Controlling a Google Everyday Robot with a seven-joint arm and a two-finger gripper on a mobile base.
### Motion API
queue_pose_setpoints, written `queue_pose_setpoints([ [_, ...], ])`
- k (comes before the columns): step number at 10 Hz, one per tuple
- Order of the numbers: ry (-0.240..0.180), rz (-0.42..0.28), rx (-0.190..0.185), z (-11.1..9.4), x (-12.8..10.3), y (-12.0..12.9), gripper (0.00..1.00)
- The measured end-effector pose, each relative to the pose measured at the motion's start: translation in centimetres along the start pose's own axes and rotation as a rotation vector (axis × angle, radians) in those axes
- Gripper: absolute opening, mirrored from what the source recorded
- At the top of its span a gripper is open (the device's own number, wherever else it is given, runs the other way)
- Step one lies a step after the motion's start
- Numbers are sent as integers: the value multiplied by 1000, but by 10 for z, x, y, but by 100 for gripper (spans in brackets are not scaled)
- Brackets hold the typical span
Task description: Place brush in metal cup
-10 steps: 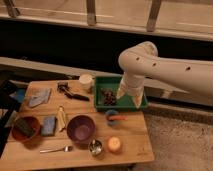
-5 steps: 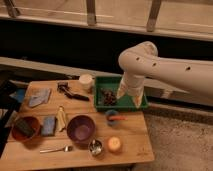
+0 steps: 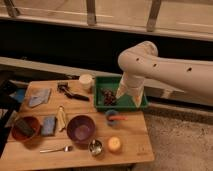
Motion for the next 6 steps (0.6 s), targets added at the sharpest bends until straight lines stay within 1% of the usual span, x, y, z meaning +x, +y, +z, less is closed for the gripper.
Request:
queue_pose_setpoints([
  [1, -30, -38, -16, -4, 1, 14, 65],
  [2, -69, -81, -42, -8, 3, 35, 65],
  [3, -106, -125, -76, -13, 6, 57, 65],
  [4, -142, -182, -117, -18, 11, 85, 65],
  [5, -159, -222, -145, -22, 17, 103, 65],
  [6, -165, -240, -159, -24, 20, 111, 65],
])
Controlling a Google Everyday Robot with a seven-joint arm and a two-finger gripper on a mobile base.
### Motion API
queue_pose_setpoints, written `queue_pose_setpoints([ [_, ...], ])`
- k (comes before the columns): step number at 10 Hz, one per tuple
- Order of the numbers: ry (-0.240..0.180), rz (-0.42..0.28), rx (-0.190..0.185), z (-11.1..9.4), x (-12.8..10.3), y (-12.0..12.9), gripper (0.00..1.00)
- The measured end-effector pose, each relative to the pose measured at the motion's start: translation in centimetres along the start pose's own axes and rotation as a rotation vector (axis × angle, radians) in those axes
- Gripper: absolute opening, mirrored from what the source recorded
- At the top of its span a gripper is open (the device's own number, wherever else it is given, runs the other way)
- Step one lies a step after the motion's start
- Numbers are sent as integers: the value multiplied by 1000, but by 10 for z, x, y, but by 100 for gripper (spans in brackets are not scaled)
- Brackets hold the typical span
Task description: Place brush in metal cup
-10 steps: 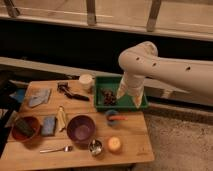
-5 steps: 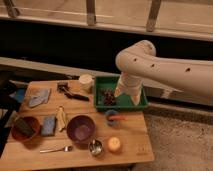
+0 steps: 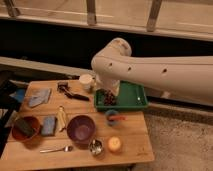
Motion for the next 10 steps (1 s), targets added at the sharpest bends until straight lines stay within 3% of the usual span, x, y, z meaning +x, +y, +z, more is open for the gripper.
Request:
queue_pose_setpoints([
  [4, 0, 0, 0, 1, 0, -1, 65],
  [6, -16, 5, -23, 4, -9, 0, 65],
  [8, -15, -19, -67, 15, -21, 21, 65],
  [10, -8, -69, -119, 33, -34, 62, 65],
])
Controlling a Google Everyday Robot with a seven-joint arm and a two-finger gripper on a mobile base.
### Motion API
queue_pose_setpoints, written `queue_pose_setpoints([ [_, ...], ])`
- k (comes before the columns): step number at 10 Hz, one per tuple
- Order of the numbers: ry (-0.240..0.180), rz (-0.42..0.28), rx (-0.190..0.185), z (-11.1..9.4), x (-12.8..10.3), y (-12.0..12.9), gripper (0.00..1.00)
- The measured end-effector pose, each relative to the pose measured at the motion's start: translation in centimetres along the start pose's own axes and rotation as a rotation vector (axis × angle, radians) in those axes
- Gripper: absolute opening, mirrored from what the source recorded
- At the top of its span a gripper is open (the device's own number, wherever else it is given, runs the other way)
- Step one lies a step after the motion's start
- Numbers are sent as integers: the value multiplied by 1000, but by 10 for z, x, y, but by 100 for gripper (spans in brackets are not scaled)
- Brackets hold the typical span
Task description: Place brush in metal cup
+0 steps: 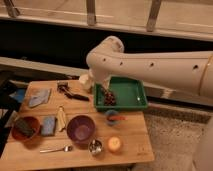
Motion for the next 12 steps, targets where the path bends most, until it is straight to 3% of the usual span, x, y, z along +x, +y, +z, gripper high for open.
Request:
queue_pose_setpoints([
  [3, 36, -94, -100, 36, -13, 64, 65],
  [5, 53, -110, -136, 45, -13, 85, 65],
  [9, 52, -109, -134, 46, -14, 84, 65],
  [11, 43, -164, -133, 52, -20, 89, 65],
  [12, 48, -220, -134, 59, -21, 106, 65],
])
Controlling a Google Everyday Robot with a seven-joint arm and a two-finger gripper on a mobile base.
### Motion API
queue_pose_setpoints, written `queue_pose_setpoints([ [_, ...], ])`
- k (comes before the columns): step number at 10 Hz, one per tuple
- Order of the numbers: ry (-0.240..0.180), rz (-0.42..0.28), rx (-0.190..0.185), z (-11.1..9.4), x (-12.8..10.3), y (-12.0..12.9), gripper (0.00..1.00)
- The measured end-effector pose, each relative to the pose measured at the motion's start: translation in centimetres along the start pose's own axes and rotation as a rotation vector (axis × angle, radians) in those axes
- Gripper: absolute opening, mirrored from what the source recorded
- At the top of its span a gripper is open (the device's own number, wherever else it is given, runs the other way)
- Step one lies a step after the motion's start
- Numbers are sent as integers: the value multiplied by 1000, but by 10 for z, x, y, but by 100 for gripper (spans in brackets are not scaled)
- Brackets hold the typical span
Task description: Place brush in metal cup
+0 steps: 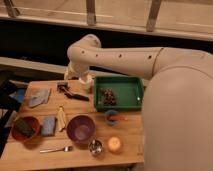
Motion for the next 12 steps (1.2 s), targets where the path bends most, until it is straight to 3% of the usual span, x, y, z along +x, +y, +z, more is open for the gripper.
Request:
queue_pose_setpoints([
  [2, 10, -81, 9, 19, -15, 21, 65],
  [4, 47, -191, 6, 53, -37, 51, 65],
  [7, 106, -262, -9, 98, -49, 52, 65],
  [12, 129, -252, -4, 106, -47, 47, 65],
])
